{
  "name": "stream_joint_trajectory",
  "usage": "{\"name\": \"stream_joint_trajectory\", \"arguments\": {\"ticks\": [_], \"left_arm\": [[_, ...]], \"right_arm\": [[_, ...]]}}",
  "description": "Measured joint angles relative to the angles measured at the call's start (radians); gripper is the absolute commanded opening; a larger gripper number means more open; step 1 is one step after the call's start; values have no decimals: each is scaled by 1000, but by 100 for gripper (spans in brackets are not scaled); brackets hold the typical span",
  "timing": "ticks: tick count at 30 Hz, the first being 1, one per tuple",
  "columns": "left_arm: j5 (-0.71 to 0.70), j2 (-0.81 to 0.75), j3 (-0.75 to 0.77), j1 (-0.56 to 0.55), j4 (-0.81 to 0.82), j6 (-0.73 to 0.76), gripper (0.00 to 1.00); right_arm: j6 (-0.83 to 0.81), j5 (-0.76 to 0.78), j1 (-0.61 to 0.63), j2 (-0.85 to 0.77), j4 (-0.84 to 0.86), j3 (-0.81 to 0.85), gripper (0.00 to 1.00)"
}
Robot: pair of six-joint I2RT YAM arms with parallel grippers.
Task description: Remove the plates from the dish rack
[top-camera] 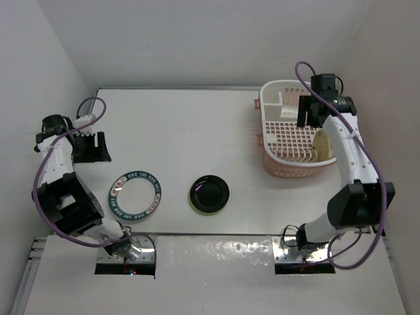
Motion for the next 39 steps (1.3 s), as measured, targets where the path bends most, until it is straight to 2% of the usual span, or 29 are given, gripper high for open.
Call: {"name": "stream_joint_trajectory", "arguments": {"ticks": [5,7,10,11,14,15,16,24,26,32,39], "left_arm": [[0,0,0,-6,1,0,65],[0,0,0,-9,0,0,65],[0,0,0,-10,0,0,65],[0,0,0,-11,0,0,65],[-1,0,0,-11,-2,0,65],[-1,0,0,-11,-2,0,65],[-1,0,0,-11,-2,0,65],[-5,0,0,-11,-6,0,65],[-8,0,0,-11,-6,0,65],[-8,0,0,-11,-9,0,65],[-8,0,0,-11,-12,0,65]], "right_arm": [[-5,-29,-165,76,32,-150,76],[-19,-23,-196,98,47,-181,73],[-41,-22,-193,115,83,-220,62],[-46,-21,-190,118,95,-228,54],[-68,-14,-185,135,133,-237,41],[-78,-9,-184,141,148,-237,34],[-89,-5,-184,146,161,-238,31],[-129,31,-184,175,230,-240,18],[-143,39,-184,176,233,-242,18],[-193,53,-184,172,239,-250,0],[-242,49,-183,97,260,-311,0]]}}
